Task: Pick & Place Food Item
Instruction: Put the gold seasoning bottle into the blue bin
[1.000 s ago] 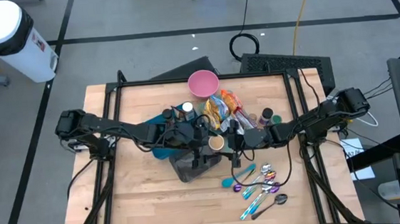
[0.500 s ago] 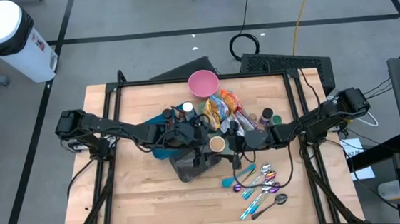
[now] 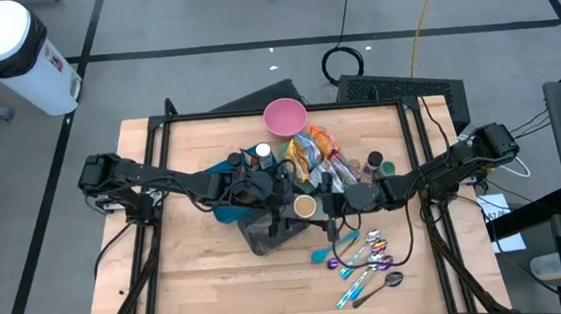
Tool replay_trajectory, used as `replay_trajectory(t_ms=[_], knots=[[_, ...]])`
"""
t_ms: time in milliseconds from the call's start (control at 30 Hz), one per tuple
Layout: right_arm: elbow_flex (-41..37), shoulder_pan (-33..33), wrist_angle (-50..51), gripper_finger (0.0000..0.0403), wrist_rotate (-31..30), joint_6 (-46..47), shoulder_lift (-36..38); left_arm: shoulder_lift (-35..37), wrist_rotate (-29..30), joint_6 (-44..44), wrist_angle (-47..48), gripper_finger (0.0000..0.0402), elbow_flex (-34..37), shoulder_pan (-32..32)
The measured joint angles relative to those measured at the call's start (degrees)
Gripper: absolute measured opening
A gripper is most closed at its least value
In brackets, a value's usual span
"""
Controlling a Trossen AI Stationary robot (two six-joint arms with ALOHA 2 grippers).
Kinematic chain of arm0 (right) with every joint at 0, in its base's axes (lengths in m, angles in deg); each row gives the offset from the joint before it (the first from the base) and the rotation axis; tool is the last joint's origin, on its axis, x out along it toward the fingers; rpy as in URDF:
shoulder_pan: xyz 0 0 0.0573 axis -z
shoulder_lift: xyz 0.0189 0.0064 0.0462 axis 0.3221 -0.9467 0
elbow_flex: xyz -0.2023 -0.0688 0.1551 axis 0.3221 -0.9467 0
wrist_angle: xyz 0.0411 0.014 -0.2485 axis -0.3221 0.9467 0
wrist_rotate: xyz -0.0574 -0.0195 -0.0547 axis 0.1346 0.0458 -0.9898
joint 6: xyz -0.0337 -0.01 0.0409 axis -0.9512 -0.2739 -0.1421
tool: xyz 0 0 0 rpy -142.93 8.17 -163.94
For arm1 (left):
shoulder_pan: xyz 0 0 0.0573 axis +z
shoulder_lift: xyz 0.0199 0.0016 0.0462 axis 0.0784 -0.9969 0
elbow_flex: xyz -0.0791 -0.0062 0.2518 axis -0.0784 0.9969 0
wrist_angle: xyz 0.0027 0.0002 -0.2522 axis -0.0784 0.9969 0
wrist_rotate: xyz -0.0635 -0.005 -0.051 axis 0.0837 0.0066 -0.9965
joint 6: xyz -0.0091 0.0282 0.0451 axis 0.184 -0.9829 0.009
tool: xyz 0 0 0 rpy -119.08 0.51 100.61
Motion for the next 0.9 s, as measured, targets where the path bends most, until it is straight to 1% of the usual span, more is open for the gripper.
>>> replay_trajectory(t_ms=[67, 167, 233, 300, 433, 500, 700, 800, 900], knots=[[0.0, 0.0, 0.0, 0.0274, -0.1, 0.0, 0.0, 0.0, 0.4, 0.0, 0.0, 0.0365, 0.0, 0.0], [0.0, 0.0, -0.1, 0.0273, -0.2, 0.1, 0.0, 0.0, 2.9, -0.3, 0.0, 0.0363, 0.0, -0.1], [0.0, 0.0, -0.1, 0.0273, -0.3, 0.2, 0.0, 0.0, 3.3, -1.4, 0.1, 0.0354, 0.0, -0.1], [0.0, 0.1, -0.2, 0.0274, -0.3, 0.2, 0.0, 0.0, 3.1, -2.5, -0.1, 0.0333, 0.0, -0.1], [0.0, 0.1, -0.4, 0.0274, -0.3, 0.8, 0.0, 0.0, 1.8, -2.2, -0.4, 0.0273, 0.0, 0.2], [0.0, 0.1, -0.1, 0.0273, -0.1, 1.1, 0.0, -1.0, 1.8, -0.8, -1.1, 0.0272, 0.0, 0.5], [-0.2, 0.1, 1.0, 0.0283, -0.3, 2.7, -0.2, -3.2, 3.3, -1.5, -4.3, 0.0272, 0.0, 0.8], [0.1, 0.1, 1.7, 0.0294, -0.2, 3.2, 0.1, -0.6, 5.4, -2.7, -3.1, 0.0272, 0.2, 0.1], [0.4, -0.1, 3.1, 0.0305, -1.1, 3.0, 2.0, 4.6, 8.5, -4.0, -0.3, 0.0272, 0.3, -0.5]])
